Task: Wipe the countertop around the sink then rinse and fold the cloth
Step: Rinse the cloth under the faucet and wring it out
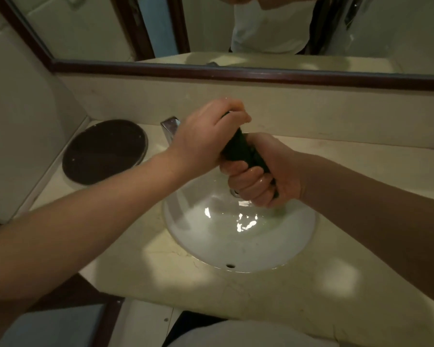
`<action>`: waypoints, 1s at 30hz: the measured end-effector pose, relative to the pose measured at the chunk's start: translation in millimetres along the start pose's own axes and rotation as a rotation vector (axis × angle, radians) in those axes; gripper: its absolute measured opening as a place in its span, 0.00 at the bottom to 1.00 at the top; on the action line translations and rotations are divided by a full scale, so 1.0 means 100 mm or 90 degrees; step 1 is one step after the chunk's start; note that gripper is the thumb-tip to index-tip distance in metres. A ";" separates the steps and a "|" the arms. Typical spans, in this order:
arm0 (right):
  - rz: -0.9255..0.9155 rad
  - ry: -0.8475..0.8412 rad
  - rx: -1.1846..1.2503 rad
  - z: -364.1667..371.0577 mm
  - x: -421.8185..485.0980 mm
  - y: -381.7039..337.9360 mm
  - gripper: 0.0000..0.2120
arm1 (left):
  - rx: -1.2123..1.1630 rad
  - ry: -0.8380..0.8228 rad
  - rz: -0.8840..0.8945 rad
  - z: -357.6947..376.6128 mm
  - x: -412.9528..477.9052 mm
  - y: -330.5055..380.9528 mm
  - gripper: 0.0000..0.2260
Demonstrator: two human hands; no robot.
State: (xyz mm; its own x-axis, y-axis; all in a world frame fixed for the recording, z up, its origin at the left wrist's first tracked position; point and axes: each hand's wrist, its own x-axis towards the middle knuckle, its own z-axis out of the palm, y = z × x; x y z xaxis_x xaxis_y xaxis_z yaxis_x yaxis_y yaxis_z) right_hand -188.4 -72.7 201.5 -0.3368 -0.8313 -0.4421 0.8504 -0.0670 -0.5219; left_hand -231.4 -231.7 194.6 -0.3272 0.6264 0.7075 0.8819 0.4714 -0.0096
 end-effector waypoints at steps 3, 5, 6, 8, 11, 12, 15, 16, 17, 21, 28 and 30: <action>0.009 0.247 -0.159 -0.01 -0.01 -0.07 0.18 | 0.073 -0.270 -0.093 -0.10 0.10 0.01 0.10; -0.002 0.411 -0.284 -0.01 0.08 -0.06 0.17 | 0.186 -0.434 -0.132 -0.11 0.13 0.01 0.07; -0.024 0.489 -0.358 -0.01 0.13 -0.05 0.17 | 0.217 -0.480 -0.132 -0.11 0.14 0.01 0.06; -0.102 0.610 -0.666 -0.06 0.26 -0.02 0.13 | 0.236 -0.536 -0.165 -0.06 0.13 -0.01 0.04; -0.266 0.659 -1.017 -0.25 0.44 0.01 0.10 | 0.191 -0.625 -0.276 0.05 0.08 -0.06 0.08; -0.228 0.620 -1.072 -0.26 0.44 0.00 0.10 | 0.159 -0.658 -0.313 0.08 0.05 -0.07 0.11; -0.268 0.569 -1.252 -0.25 0.46 0.00 0.12 | -0.005 -0.717 -0.399 0.16 -0.08 -0.12 0.12; -0.275 0.570 -1.278 -0.26 0.49 0.02 0.11 | -0.067 -0.715 -0.434 0.17 -0.12 -0.12 0.12; -0.361 0.603 -1.302 -0.30 0.52 0.03 0.12 | -0.126 -0.699 -0.480 0.16 -0.15 -0.11 0.14; -0.418 0.545 -1.318 -0.33 0.46 0.00 0.14 | -0.365 -0.644 -0.704 0.13 -0.23 0.01 0.08; -0.460 0.559 -1.388 -0.48 0.54 0.07 0.09 | -0.439 -0.611 -0.804 0.24 -0.38 0.11 0.11; -0.485 0.583 -1.395 -0.56 0.58 0.14 0.11 | -0.424 -0.615 -0.799 0.27 -0.43 0.14 0.09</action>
State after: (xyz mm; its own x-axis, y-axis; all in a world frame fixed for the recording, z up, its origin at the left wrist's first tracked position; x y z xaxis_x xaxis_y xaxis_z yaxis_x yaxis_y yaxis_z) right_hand -218.1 -91.2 127.7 -0.7430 -0.5833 0.3281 -0.6347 0.7697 -0.0690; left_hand -214.2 -235.1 144.7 -0.7246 0.3395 -0.5997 -0.1580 0.7653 0.6240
